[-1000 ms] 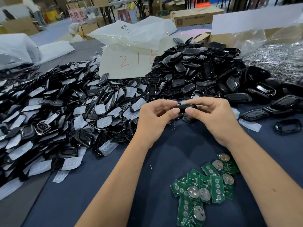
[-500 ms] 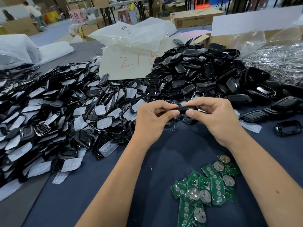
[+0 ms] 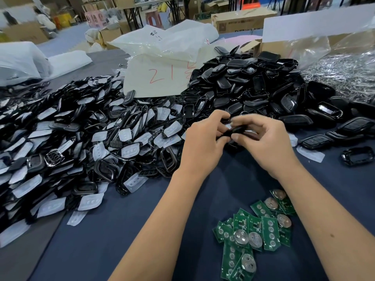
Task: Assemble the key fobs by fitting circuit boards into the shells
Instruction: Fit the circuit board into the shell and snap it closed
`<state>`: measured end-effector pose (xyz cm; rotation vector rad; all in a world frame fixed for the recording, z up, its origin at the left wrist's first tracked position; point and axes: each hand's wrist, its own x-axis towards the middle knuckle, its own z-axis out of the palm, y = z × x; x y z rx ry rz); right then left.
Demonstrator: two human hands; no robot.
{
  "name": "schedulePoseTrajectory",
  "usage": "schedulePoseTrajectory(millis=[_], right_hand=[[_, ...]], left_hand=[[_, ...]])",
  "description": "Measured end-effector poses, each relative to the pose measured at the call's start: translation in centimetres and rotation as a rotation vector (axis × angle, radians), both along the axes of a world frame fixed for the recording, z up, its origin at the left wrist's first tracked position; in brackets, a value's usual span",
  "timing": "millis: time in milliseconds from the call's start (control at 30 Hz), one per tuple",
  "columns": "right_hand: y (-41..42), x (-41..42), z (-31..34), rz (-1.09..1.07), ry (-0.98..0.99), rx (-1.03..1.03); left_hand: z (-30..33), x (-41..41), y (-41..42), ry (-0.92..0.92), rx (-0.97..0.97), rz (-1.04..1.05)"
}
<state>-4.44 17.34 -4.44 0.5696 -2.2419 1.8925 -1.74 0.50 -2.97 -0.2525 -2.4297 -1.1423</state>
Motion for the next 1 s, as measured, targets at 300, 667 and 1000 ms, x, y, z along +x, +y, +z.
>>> schedulePoseTrajectory(millis=[300, 667, 1000], right_hand=[[0.3, -0.4, -0.2, -0.045, -0.197, -0.192], [0.2, 0.1, 0.7, 0.049, -0.353, -0.344], [-0.1, 0.4, 1.0, 0.046, -0.357, -0.320]], left_hand=[[-0.3, 0.1, 0.8, -0.339, 0.940, -0.153], [0.5, 0.7, 1.2, -0.411, 1.035, -0.219], [0.4, 0.7, 1.1, -0.417, 1.016, -0.176]])
